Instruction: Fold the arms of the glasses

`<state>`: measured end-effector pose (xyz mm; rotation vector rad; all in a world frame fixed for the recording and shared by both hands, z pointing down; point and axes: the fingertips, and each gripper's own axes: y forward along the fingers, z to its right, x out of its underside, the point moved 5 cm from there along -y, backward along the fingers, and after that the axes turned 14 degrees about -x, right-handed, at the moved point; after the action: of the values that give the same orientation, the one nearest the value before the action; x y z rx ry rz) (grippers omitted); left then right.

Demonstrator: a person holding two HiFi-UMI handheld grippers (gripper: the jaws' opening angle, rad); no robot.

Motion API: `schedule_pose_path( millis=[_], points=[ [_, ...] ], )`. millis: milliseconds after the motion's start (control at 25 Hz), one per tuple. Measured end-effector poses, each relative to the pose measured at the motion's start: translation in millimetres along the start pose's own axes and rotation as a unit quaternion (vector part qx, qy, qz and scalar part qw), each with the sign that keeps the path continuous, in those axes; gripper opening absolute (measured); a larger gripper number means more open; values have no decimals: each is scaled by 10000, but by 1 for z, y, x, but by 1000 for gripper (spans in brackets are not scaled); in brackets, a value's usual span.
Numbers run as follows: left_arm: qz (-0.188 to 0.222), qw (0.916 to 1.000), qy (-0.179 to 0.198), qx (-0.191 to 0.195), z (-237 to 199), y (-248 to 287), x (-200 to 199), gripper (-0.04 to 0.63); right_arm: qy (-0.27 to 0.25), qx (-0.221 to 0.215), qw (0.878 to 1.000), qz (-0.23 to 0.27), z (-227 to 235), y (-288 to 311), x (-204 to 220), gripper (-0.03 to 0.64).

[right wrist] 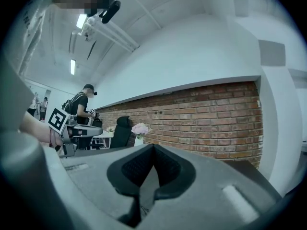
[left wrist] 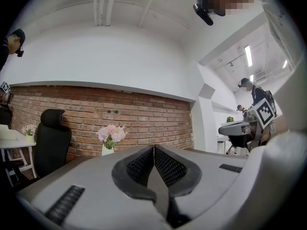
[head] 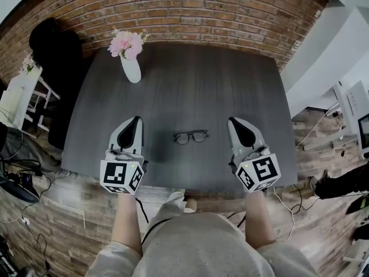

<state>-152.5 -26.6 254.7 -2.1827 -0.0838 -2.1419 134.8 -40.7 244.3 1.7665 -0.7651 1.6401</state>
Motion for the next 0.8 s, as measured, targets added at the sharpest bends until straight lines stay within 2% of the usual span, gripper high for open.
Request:
schedule_pose_path(
  millis=[400, 800],
  points=[
    [58, 9999, 33, 91, 6, 3, -12, 2, -28, 75, 9999, 81, 6, -6, -11, -2],
    [8, 9999, 19, 120, 6, 5, -8, 2, -13, 91, 10000, 37, 8, -6, -8, -2]
  ],
)
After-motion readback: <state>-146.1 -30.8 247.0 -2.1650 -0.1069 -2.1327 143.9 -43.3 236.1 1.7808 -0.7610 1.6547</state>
